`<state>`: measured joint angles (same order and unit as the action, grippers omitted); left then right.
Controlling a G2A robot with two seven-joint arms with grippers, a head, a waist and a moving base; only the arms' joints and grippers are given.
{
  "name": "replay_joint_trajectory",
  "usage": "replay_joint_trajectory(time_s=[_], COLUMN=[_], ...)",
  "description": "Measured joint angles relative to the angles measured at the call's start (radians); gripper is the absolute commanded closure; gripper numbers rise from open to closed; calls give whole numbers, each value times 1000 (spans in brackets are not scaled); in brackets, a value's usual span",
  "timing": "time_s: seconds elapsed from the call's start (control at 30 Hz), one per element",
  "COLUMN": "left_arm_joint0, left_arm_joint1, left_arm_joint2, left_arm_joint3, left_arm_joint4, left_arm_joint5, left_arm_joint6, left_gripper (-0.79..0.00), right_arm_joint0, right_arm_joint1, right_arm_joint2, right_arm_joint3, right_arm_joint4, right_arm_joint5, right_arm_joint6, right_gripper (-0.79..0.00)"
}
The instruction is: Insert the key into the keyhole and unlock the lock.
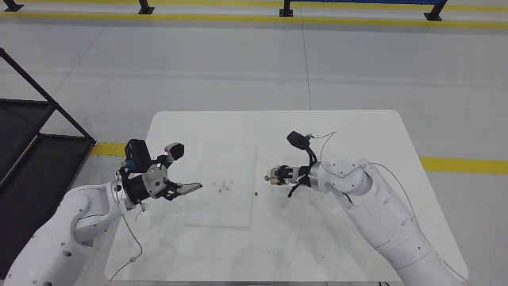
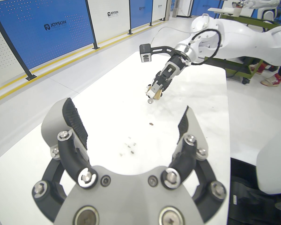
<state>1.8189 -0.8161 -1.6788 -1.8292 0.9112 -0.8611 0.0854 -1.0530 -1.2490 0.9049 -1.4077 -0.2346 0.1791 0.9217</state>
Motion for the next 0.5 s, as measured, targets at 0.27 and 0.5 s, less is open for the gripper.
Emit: replay_joint_trajectory(time_s=[0.27,0.5], left_arm_joint0=[0,0], left_arm_joint1=[0,0], left_arm_joint2=[0,0], left_arm_joint3=[0,0], left_arm_joint4=[0,0], left_arm_joint5=[0,0], left_arm_joint6=[0,0], left_gripper=[-785,-785], right_arm_joint0=[31,50], right_arm_joint1=[-16,-22], right_arm_joint2=[-59,-80], right_arm_joint3=[71,89], right_arm_joint4=[-62,-109], right_arm_joint5=[62,104], right_arm_joint6=[-38,-53], right_gripper=[0,0])
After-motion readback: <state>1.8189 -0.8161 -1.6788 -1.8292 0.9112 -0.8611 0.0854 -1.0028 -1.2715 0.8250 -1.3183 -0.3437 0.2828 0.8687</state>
